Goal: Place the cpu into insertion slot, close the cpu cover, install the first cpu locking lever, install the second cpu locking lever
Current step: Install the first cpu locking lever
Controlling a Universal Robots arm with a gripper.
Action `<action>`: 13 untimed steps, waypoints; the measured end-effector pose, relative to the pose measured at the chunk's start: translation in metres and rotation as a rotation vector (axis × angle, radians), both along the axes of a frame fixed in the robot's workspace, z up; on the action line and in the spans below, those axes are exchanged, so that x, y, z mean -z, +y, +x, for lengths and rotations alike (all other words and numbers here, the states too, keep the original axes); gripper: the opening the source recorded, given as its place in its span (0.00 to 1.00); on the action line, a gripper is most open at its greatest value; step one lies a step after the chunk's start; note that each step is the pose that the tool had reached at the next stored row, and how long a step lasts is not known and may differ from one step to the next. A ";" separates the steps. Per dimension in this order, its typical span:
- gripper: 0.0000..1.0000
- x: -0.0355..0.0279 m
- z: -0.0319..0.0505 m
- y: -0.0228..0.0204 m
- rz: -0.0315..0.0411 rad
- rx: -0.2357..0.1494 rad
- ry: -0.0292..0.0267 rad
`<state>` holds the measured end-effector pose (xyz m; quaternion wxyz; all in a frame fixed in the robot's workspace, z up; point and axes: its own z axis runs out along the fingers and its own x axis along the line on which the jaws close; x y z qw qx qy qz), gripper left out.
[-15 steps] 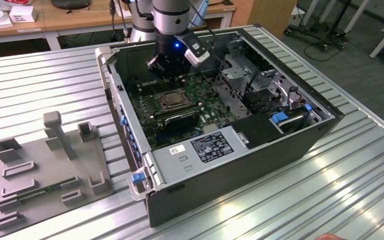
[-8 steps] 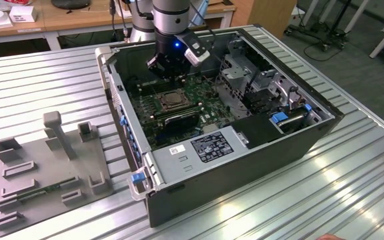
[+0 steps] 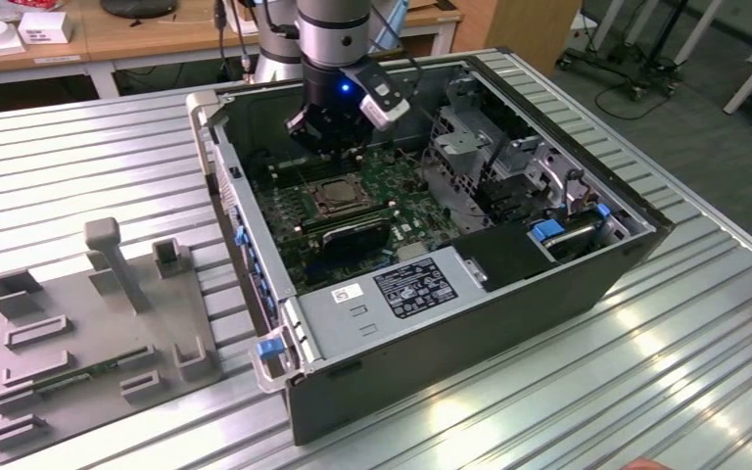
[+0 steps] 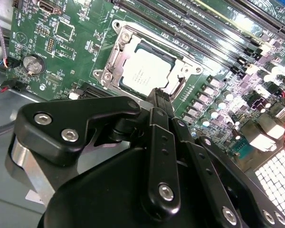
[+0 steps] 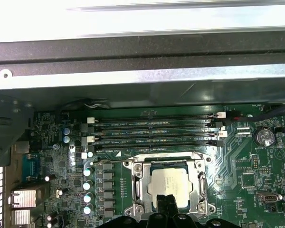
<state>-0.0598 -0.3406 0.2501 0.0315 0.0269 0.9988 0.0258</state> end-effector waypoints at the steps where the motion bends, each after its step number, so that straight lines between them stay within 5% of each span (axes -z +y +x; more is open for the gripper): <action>1: 0.11 0.0000 0.0000 0.0000 0.0000 0.000 -0.0001; 13: 0.11 0.0001 -0.0061 -0.0002 0.0001 0.000 -0.0022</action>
